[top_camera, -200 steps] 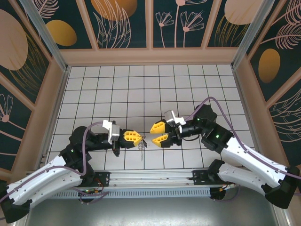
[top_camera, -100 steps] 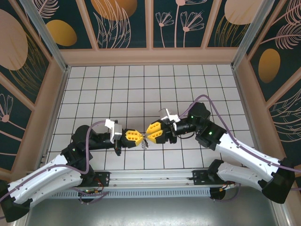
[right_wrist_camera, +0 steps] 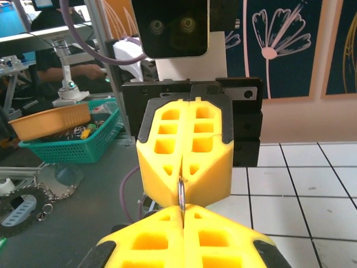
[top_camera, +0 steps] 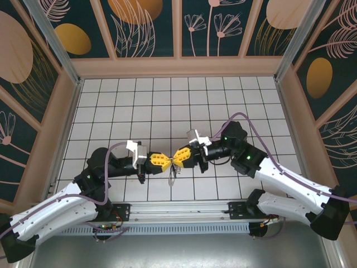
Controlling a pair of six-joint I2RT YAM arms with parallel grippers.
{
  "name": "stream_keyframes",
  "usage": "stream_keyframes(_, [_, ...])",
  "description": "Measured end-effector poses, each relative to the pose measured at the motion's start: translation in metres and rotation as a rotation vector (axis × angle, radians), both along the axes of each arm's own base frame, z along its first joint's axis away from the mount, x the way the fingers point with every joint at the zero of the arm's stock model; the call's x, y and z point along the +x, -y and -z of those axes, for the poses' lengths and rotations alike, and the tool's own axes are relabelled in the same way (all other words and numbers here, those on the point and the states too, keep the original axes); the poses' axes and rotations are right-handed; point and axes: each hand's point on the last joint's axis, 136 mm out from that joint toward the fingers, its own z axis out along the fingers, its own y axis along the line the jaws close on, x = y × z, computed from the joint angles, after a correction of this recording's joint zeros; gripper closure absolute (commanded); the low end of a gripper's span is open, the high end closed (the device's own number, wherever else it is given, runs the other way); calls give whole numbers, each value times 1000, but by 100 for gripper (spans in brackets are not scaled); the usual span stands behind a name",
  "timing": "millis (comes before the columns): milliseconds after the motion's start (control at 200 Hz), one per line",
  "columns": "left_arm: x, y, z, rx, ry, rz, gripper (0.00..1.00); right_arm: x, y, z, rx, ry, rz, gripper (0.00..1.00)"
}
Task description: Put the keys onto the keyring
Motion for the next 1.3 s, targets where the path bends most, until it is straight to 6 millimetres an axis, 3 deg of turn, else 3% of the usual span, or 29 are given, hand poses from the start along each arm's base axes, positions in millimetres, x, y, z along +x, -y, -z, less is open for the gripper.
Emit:
stream_keyframes(65, [3,0,3,19,-7,-18,100,3,-1,2,-22,10,26,100])
stream_keyframes(205, [14,0,7,71,-15,-75,84,12,-4,4,-95,44,94,100])
stream_keyframes(340, [25,-2,15,141,-28,-139,81,22,-13,11,-207,83,156,100])
stream_keyframes(500, [33,-4,33,227,-50,-185,91,30,-17,29,-332,122,201,100])
stream_keyframes(626, [34,-4,47,277,-67,-186,91,30,-15,43,-398,140,212,100])
stream_keyframes(676, [34,-4,49,286,-69,-186,92,30,-15,45,-418,150,216,100])
stream_keyframes(731, [34,-5,51,294,-75,-186,100,30,-16,47,-436,158,219,100])
stream_keyframes(1021, [30,-8,51,303,-70,-179,100,26,-17,48,-455,195,213,100])
stream_keyframes(1141, [23,-9,38,257,-47,-154,100,21,-17,37,-402,213,211,71])
stream_keyframes(1301, [13,-10,15,162,-5,-119,100,7,-8,23,-295,223,196,59])
